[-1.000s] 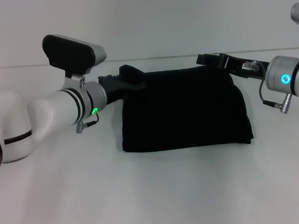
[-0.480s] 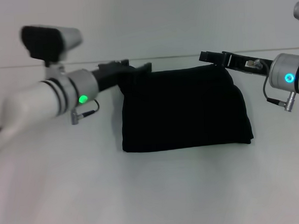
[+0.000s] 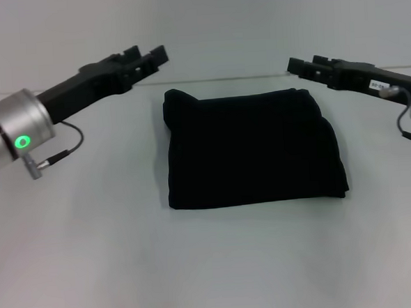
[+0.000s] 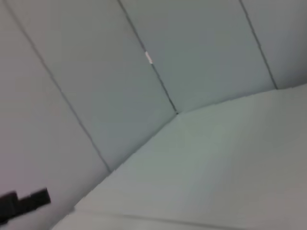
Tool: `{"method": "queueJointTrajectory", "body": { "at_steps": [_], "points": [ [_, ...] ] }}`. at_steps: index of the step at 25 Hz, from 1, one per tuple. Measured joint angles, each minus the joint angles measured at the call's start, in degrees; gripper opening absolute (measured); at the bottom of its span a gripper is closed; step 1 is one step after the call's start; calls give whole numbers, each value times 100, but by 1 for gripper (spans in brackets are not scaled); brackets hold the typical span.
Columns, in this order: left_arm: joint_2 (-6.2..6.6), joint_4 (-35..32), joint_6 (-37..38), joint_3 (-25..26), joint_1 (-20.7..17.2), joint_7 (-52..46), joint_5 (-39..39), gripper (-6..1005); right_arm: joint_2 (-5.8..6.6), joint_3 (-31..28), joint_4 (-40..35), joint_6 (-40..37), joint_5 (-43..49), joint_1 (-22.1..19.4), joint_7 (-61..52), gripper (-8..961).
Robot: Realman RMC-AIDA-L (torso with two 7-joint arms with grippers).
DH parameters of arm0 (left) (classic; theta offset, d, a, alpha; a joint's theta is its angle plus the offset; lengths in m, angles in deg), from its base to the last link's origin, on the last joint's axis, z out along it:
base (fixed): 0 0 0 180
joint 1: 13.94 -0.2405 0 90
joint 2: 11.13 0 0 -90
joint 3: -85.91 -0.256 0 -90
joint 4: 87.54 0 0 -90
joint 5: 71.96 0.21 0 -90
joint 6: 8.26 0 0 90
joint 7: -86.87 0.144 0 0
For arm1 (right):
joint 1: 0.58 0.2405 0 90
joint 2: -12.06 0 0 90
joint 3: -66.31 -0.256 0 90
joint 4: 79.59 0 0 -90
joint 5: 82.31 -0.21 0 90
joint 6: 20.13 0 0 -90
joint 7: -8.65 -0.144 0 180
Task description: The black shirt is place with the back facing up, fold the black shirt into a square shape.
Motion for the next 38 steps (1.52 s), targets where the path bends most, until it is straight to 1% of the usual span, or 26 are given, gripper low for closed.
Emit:
{"method": "queueJointTrajectory", "body": {
  "at_steps": [4,8,11,13,15,18,23,25,26,31,38],
  "points": [
    [8,-108,149,74,-164,98,110,731,42,33,-370,-203,558,-129,121,747],
    [-1,-34,75,37,-103,396,286,754,110,42,-741,-282,1198,-137,-95,855],
    [21,104,-18,-156,62,478,361,777,198,75,-909,-399,1634,-46,-317,898],
    [42,130,-26,-312,156,481,491,771,240,96,-1049,-511,1940,18,-469,927],
    [52,133,-25,-528,249,481,675,766,255,103,-1194,-630,2204,68,-546,928],
    [53,143,-32,-837,379,475,934,764,259,109,-1224,-644,2277,83,-559,929],
    [32,148,-213,-1060,505,447,1182,765,252,153,-1237,-629,2330,104,-558,930],
    [17,151,-342,-1103,523,451,1211,766,206,176,-1238,-584,2335,92,-530,930],
    [13,152,-363,-1133,520,455,1223,766,206,176,-1238,-584,2335,92,-530,930],
    [-1,158,-417,-1242,497,447,1335,768,122,161,-1209,-499,2338,50,-516,930],
    [-12,173,-441,-1230,479,410,1429,771,39,132,-1149,-398,2332,41,-538,930]
  ]
}}
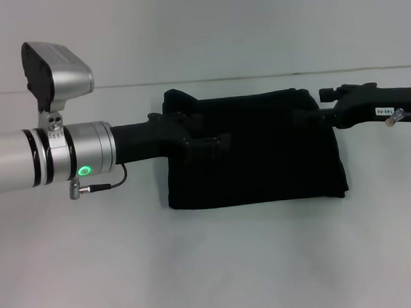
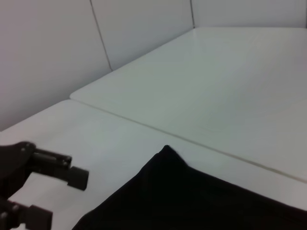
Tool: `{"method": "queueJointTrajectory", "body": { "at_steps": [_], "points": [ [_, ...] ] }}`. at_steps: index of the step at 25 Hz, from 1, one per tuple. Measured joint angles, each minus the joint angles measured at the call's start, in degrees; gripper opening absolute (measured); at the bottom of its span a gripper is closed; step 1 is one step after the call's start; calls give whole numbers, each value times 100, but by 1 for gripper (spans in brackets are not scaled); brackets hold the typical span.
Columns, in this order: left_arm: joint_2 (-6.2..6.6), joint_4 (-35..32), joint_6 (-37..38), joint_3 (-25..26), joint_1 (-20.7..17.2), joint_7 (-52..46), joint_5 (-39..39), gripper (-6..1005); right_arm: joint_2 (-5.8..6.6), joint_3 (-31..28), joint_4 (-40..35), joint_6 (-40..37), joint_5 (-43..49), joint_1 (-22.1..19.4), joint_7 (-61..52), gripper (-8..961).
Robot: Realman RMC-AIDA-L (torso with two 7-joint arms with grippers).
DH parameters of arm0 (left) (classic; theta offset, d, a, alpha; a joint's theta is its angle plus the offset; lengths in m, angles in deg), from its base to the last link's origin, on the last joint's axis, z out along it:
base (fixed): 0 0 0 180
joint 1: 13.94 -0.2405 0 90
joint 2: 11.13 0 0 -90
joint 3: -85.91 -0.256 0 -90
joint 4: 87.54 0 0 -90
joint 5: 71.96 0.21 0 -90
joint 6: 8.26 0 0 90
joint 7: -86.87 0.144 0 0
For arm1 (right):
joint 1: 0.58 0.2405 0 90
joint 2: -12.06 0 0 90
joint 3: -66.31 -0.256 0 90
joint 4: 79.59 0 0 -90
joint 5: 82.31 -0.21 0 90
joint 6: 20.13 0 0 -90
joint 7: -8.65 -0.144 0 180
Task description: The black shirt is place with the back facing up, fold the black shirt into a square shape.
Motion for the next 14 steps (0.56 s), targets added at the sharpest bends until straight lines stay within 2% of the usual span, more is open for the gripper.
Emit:
{"method": "queueJointTrajectory", "body": {
  "at_steps": [14],
  "points": [
    [85,-10,183,34,23,-814,9,775,-70,-27,10,89,-31,-3,-92,930]
  ]
}}
